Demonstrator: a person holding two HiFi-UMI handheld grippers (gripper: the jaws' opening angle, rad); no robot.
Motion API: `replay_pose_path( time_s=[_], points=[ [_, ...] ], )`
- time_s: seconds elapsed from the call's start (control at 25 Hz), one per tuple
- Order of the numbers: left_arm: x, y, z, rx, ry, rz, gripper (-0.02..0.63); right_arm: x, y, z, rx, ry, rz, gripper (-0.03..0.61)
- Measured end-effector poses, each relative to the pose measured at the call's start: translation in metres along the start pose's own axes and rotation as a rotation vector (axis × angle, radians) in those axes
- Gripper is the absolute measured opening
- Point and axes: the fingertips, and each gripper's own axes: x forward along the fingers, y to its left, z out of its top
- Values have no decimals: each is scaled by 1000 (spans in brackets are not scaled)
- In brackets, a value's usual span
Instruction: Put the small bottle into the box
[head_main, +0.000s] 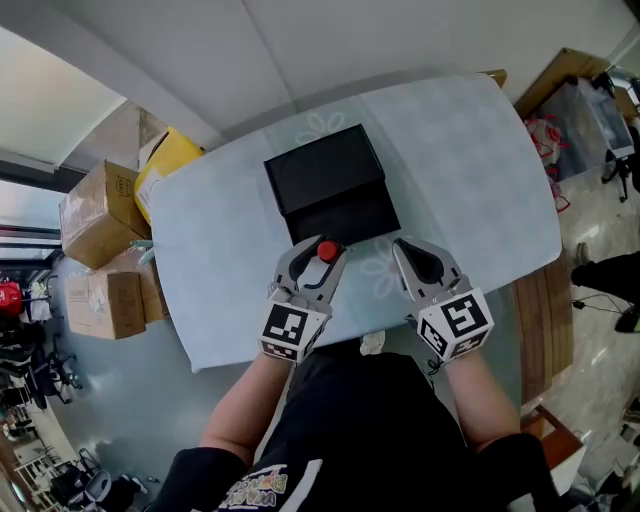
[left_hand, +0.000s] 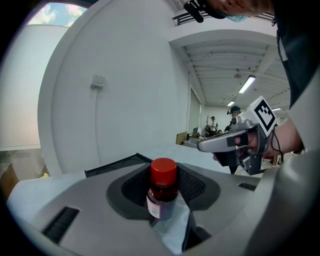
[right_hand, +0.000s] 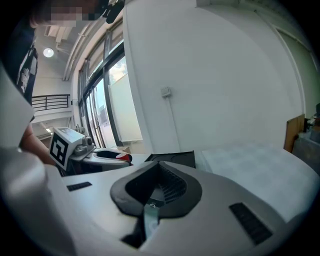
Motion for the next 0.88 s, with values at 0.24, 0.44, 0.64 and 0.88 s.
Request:
replay_pose_path(
  time_s=[0.24, 0.44, 0.64, 0.88],
  points=[
    [32, 24, -16, -6, 18, 3, 156, 27, -9, -14, 31, 40, -7, 9],
    [53, 42, -34, -24, 46, 6, 156, 44, -12, -26, 45, 76, -2, 9],
    [71, 52, -52, -40, 75, 4, 157, 57, -17, -36, 63, 100, -7, 9],
    [82, 56, -65, -43, 102, -2, 158, 64, -17, -44, 80, 110, -9, 9]
  ],
)
